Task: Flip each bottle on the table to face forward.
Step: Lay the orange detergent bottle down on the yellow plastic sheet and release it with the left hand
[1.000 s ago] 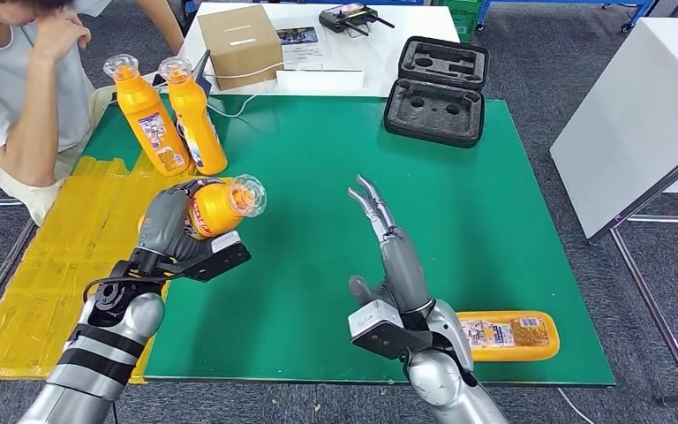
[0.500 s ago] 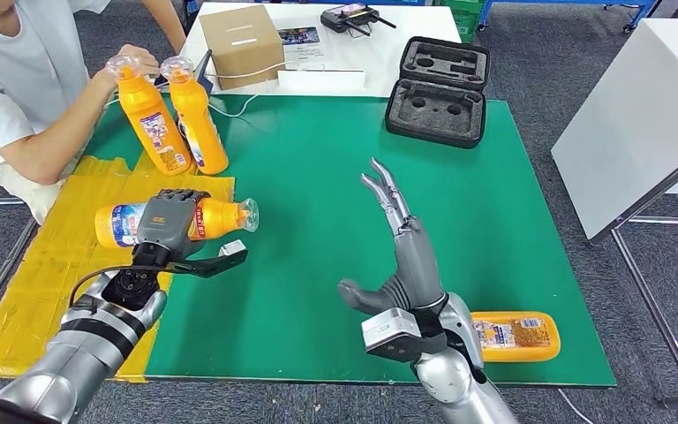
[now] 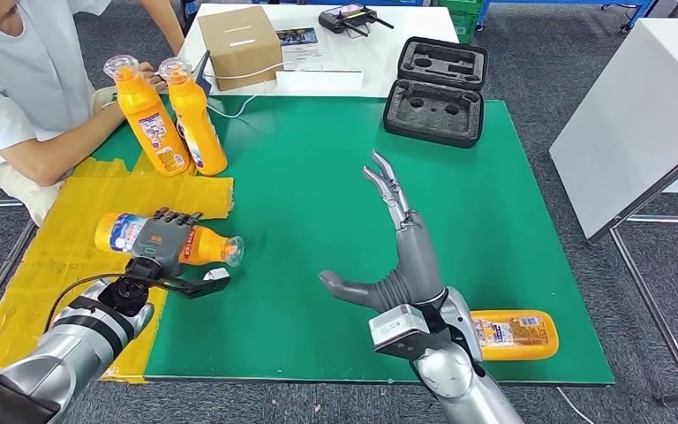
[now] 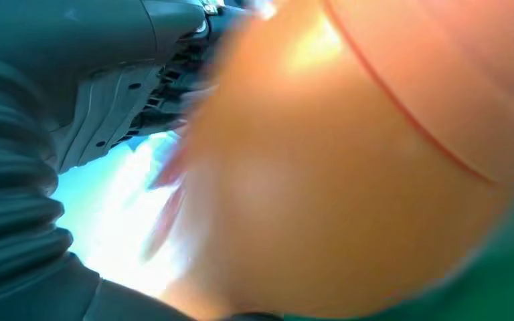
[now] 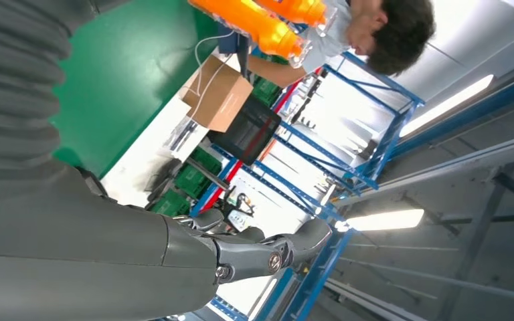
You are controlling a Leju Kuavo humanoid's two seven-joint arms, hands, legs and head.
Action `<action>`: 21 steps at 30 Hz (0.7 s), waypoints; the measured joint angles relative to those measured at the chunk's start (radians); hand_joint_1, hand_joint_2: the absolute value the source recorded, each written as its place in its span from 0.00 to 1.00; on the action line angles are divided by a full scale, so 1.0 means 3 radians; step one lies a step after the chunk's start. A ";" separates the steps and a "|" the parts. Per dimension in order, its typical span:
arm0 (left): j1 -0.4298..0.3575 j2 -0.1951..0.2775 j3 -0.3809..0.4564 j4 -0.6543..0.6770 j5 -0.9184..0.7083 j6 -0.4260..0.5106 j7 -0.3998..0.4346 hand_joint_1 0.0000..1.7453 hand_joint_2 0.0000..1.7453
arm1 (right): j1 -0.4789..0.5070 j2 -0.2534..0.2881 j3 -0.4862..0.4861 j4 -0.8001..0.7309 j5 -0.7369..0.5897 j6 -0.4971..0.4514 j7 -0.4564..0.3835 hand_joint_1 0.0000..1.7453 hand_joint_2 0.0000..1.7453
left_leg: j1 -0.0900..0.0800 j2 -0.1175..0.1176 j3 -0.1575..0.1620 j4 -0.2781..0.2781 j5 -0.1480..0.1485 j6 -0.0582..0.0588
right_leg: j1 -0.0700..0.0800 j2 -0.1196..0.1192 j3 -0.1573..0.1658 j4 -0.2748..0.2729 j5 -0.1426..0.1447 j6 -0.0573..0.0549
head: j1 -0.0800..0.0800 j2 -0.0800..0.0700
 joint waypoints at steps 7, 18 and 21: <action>-0.0057 -0.0081 0.0193 0.0093 0.0157 -0.0241 -0.0231 0.00 1.00 | -0.0016 -0.0002 0.0029 0.0005 0.0028 0.0001 0.0055 0.00 1.00 | 0.0000 -0.0003 0.0005 0.0000 0.0000 0.0000 | 0.0000 -0.0001 0.0007 0.0000 0.0000 0.0000 | 0.0000 0.0000; -0.0004 -0.0185 0.0544 0.0091 0.0308 -0.0009 -0.0361 0.00 1.00 | -0.0017 -0.0003 0.0033 0.0052 0.0132 0.0010 0.0165 0.00 1.00 | 0.0000 -0.0002 0.0005 0.0000 0.0000 0.0000 | 0.0000 -0.0001 0.0006 0.0000 0.0000 0.0000 | 0.0000 0.0000; 0.0101 -0.0208 0.0670 -0.0027 0.0520 0.0235 -0.0570 0.00 1.00 | -0.0009 -0.0019 0.0033 0.0062 0.0316 0.0044 0.0249 0.00 1.00 | 0.0000 -0.0002 0.0005 0.0000 0.0000 0.0000 | -0.0001 -0.0001 0.0004 -0.0001 0.0000 0.0000 | -0.0001 0.0000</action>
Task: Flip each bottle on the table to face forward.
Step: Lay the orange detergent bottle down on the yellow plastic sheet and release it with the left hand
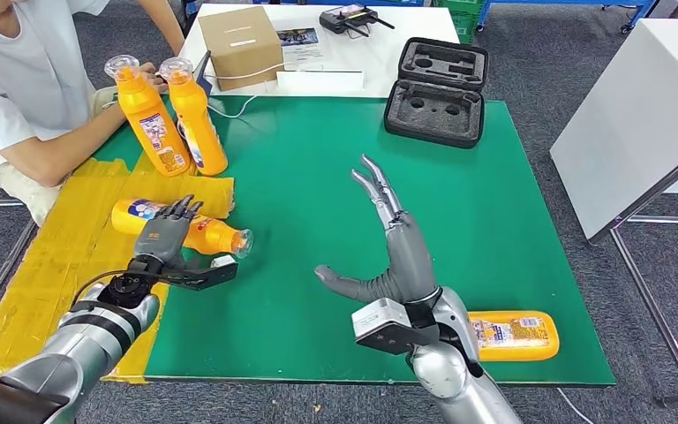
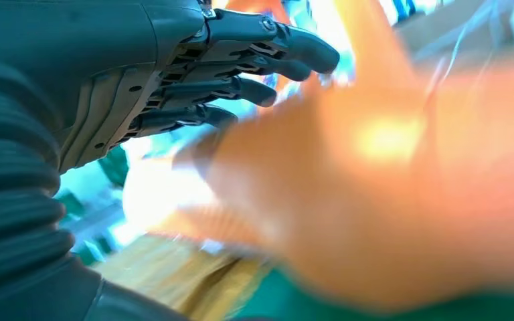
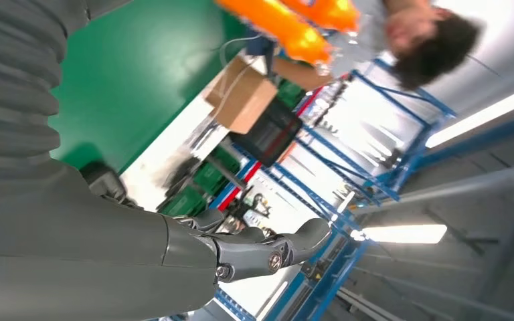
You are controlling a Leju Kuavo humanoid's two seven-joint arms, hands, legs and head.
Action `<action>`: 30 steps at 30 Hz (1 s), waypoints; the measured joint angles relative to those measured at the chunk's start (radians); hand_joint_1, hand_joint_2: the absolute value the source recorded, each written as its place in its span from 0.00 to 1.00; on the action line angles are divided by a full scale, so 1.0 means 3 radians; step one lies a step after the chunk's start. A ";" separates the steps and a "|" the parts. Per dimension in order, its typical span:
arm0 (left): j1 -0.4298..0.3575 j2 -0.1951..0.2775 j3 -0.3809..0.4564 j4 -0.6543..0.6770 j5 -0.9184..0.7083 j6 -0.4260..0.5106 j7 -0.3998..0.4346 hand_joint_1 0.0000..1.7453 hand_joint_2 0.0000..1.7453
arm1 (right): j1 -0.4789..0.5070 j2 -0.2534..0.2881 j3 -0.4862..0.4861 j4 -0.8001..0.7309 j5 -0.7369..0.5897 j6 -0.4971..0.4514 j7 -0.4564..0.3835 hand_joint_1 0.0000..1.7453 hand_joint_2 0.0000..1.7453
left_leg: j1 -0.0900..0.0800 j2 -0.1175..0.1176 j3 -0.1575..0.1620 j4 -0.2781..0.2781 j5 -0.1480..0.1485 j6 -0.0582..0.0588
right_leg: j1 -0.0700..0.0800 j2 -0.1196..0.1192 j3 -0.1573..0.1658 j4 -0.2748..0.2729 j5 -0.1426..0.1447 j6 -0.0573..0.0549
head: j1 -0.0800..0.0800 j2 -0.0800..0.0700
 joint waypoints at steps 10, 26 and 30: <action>0.1689 -0.0394 0.0507 -0.2693 0.2613 -0.1086 -0.1221 0.00 1.00 | 0.0650 -0.0516 -0.0327 -0.0049 0.1051 0.0194 0.0373 0.00 0.00 | -0.0012 0.0003 -0.0005 0.0000 -0.0025 0.0016 | -0.0011 0.0001 0.0000 -0.0016 -0.0008 0.0009 | 0.0001 0.0000; 0.2637 -0.0559 0.0463 -0.4001 0.3080 -0.1358 -0.1325 0.00 1.00 | 0.1505 -0.0945 -0.0945 -0.0443 0.1379 0.0056 0.0663 0.00 0.00 | -0.0010 0.0001 0.0004 -0.0001 -0.0033 0.0017 | -0.0010 0.0001 0.0010 -0.0018 -0.0016 0.0021 | 0.0000 0.0000; 0.2668 -0.0564 0.0459 -0.4025 0.3091 -0.1368 -0.1319 0.00 1.00 | 0.1566 -0.0976 -0.1009 -0.0482 0.1382 0.0046 0.0667 0.00 0.00 | -0.0011 0.0001 0.0004 0.0000 -0.0033 0.0017 | -0.0011 0.0001 0.0010 -0.0018 -0.0016 0.0022 | -0.0001 0.0000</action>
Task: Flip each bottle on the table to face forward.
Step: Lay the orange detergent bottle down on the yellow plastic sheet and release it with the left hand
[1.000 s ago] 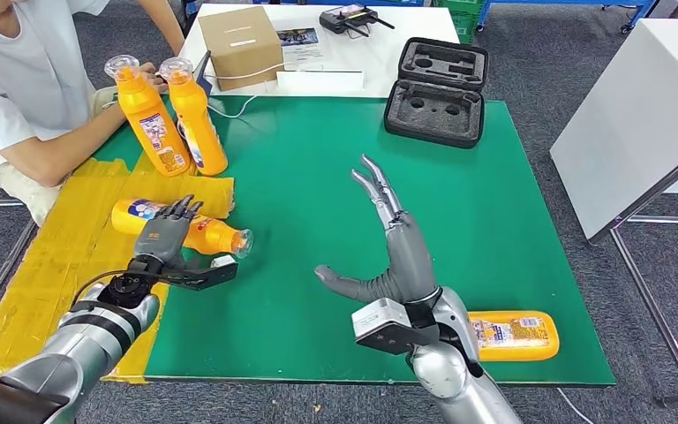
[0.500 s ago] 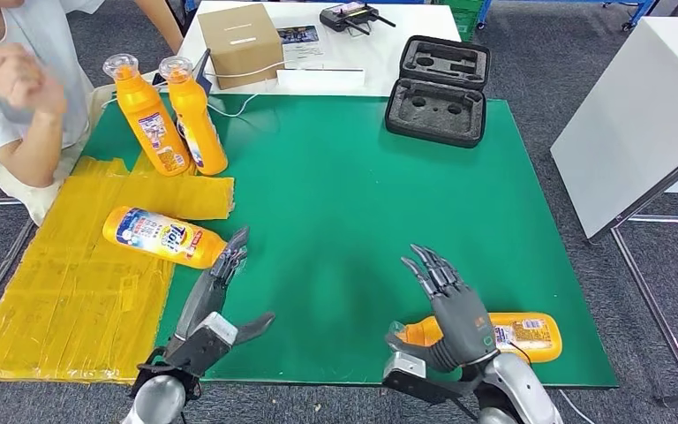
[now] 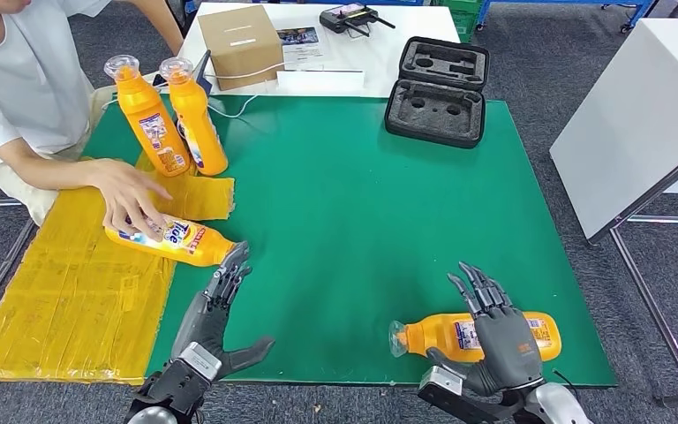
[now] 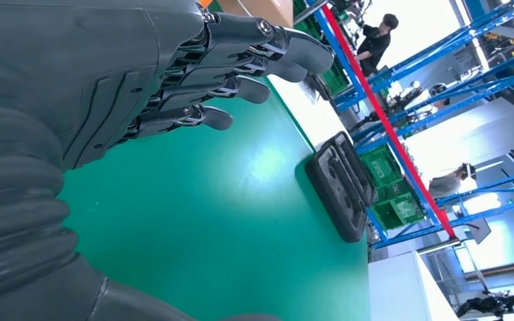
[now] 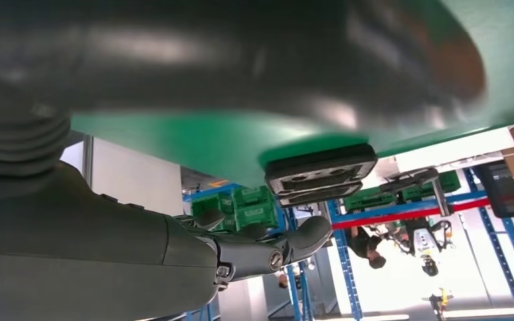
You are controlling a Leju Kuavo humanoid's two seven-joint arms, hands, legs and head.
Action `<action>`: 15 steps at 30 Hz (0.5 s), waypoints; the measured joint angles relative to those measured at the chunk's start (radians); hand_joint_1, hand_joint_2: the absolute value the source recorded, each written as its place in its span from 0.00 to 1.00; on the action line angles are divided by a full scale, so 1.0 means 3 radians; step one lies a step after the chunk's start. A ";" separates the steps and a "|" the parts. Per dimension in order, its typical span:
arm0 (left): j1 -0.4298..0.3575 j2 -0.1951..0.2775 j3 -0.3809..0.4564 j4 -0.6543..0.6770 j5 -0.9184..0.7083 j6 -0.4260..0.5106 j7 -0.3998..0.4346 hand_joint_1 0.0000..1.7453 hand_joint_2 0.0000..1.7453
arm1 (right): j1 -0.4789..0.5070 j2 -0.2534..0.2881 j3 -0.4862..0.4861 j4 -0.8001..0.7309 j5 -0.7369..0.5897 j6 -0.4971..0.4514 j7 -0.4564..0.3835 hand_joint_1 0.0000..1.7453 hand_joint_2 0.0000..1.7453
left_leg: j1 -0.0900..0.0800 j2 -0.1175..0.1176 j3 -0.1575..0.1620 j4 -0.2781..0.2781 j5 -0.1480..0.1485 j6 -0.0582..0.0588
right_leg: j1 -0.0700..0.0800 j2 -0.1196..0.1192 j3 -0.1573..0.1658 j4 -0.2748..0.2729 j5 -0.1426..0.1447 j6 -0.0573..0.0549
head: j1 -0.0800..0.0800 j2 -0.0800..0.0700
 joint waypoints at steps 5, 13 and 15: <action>0.0013 -0.0004 0.0000 -0.0004 0.0001 -0.0001 0.0000 0.00 1.00 | 0.0025 -0.0014 -0.0032 -0.0023 0.0003 -0.0006 0.0005 0.00 0.00 | 0.0000 0.0000 0.0000 0.0000 0.0000 0.0000 | 0.0000 0.0000 0.0000 0.0000 0.0000 0.0000 | -0.0001 0.0000; 0.0014 -0.0040 -0.0037 -0.0004 -0.0188 0.0099 -0.0019 0.00 1.00 | 0.0062 -0.0022 -0.0182 -0.0033 0.0268 0.0019 0.0210 0.00 0.25 | 0.0000 0.0000 0.0001 0.0000 0.0000 0.0000 | 0.0000 0.0000 0.0000 0.0000 0.0000 0.0000 | 0.0000 0.0000; 0.0008 -0.0051 -0.0072 -0.0004 -0.0200 0.0099 -0.0018 0.00 1.00 | 0.0062 -0.0022 -0.0254 -0.0002 0.0364 0.0041 0.0258 0.00 0.75 | 0.0000 0.0000 0.0001 0.0000 0.0000 0.0000 | 0.0000 0.0000 0.0000 0.0000 0.0000 0.0000 | 0.0000 0.0000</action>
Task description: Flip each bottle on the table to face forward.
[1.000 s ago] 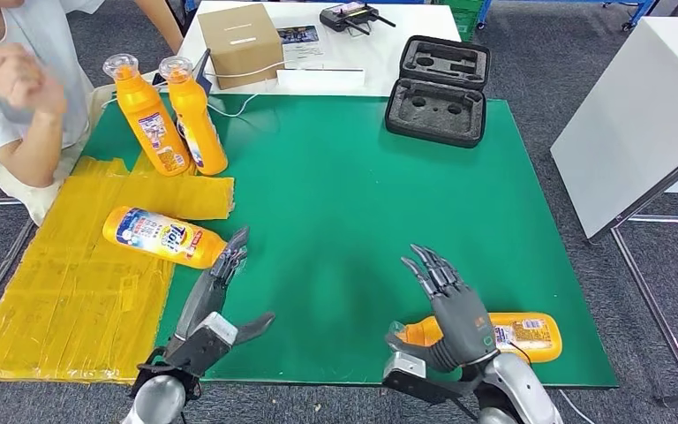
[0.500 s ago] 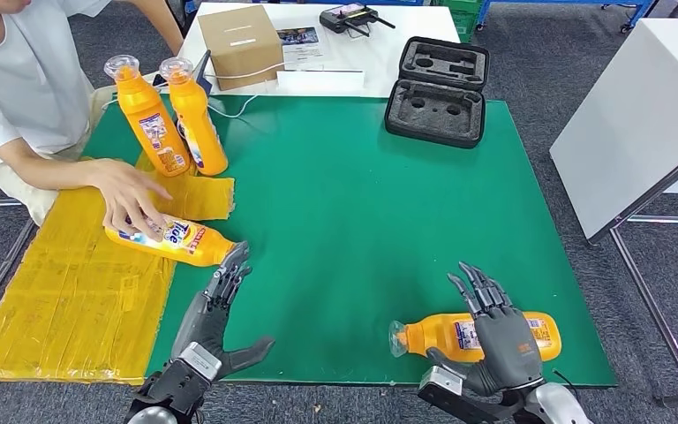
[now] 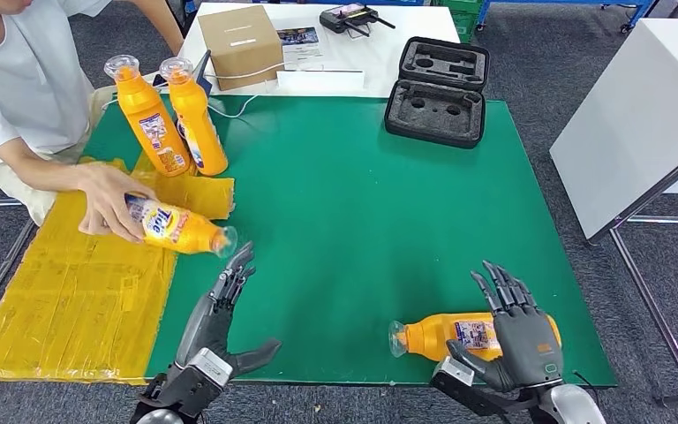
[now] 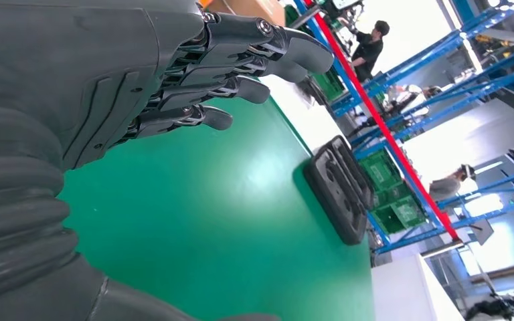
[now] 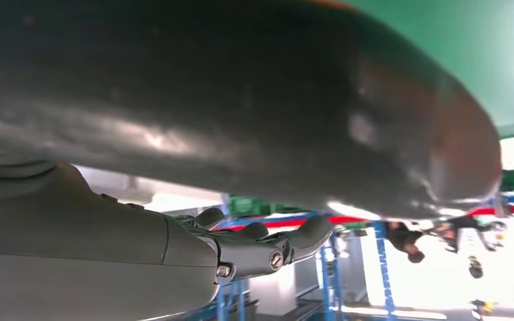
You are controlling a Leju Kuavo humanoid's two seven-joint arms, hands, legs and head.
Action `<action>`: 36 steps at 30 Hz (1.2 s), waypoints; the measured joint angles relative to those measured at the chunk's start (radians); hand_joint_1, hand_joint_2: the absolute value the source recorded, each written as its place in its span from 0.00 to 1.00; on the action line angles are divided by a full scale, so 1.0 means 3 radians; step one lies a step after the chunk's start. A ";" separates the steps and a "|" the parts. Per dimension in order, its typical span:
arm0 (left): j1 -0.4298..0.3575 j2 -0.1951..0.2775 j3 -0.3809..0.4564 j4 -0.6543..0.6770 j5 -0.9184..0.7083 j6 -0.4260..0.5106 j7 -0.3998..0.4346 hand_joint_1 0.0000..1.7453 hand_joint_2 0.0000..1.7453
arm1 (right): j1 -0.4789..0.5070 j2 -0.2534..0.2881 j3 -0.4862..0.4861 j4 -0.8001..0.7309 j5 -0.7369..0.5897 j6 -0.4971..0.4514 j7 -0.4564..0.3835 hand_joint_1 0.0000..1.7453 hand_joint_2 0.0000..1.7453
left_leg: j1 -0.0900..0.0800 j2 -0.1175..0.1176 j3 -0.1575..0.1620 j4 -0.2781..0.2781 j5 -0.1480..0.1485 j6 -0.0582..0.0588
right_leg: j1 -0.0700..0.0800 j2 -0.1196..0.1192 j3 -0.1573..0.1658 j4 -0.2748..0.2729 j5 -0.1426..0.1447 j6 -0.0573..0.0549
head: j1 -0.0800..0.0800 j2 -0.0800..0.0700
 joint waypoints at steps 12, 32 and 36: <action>-0.0065 -0.0020 -0.0094 0.0051 0.0076 -0.0059 0.0045 0.00 1.00 | 0.0000 -0.0002 -0.0291 0.0309 0.0223 0.0079 -0.0042 0.00 1.00 | 0.0001 0.0000 0.0000 0.0000 0.0000 0.0000 | 0.0001 0.0000 0.0000 0.0000 0.0000 0.0000 | -0.0001 0.0000; -0.0139 -0.0054 -0.0096 0.0190 0.0165 -0.0123 0.0075 0.00 1.00 | -0.0001 -0.0064 -0.0340 0.0600 0.0336 0.0230 -0.0003 0.00 1.00 | 0.0000 0.0000 0.0000 0.0000 0.0000 0.0000 | 0.0001 0.0000 0.0001 0.0000 0.0000 0.0001 | -0.0001 0.0000; -0.0145 -0.0057 -0.0099 0.0205 0.0165 -0.0123 0.0076 0.00 1.00 | -0.0002 -0.0065 -0.0339 0.0624 0.0338 0.0230 0.0001 0.00 1.00 | 0.0000 0.0000 0.0000 0.0000 0.0000 0.0000 | 0.0000 0.0000 0.0001 0.0000 0.0000 0.0001 | -0.0001 0.0000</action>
